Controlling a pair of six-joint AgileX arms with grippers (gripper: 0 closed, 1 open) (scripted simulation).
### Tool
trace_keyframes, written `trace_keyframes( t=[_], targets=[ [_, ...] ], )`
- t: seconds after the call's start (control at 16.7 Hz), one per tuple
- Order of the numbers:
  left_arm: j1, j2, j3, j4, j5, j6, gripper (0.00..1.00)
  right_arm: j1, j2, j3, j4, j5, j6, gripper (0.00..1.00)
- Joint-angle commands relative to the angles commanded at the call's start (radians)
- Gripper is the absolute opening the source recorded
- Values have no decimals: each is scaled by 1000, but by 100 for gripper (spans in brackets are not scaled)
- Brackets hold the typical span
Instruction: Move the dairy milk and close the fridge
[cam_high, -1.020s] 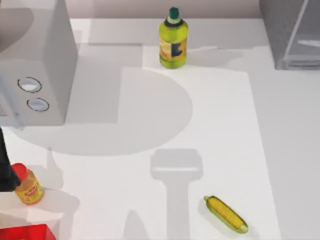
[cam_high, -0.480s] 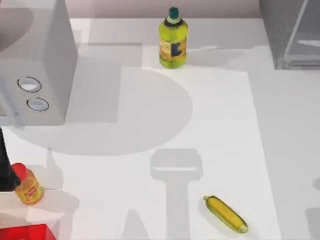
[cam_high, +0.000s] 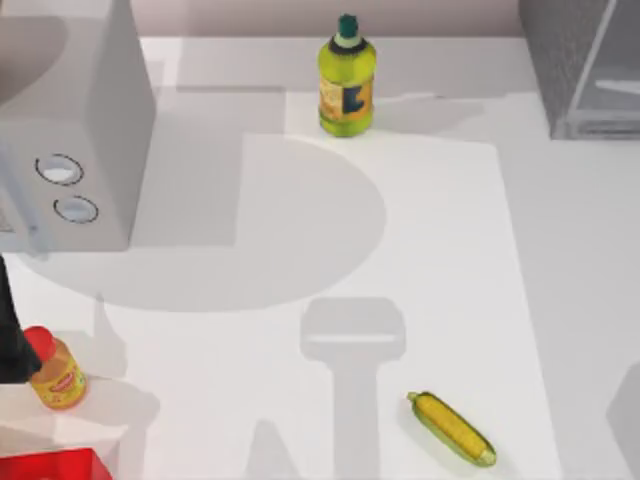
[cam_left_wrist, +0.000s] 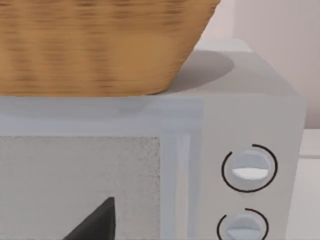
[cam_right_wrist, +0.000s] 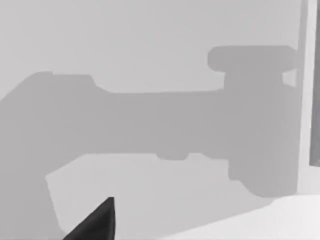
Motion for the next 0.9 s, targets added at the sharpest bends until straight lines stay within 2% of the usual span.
trace_keyframes(
  t=[0.24,0.42,0.54,0.9],
  targets=[
    [0,0,0,0,0,0,100,-270,318,81,46,-155,-299,100],
    [0,0,0,0,0,0,100,-398,455,112,73,-228,-433,100],
    [0,0,0,0,0,0,100,-437,494,119,83,-249,-471,100],
    [0,0,0,0,0,0,100,-435,495,117,84,-250,-472,100]
  ],
)
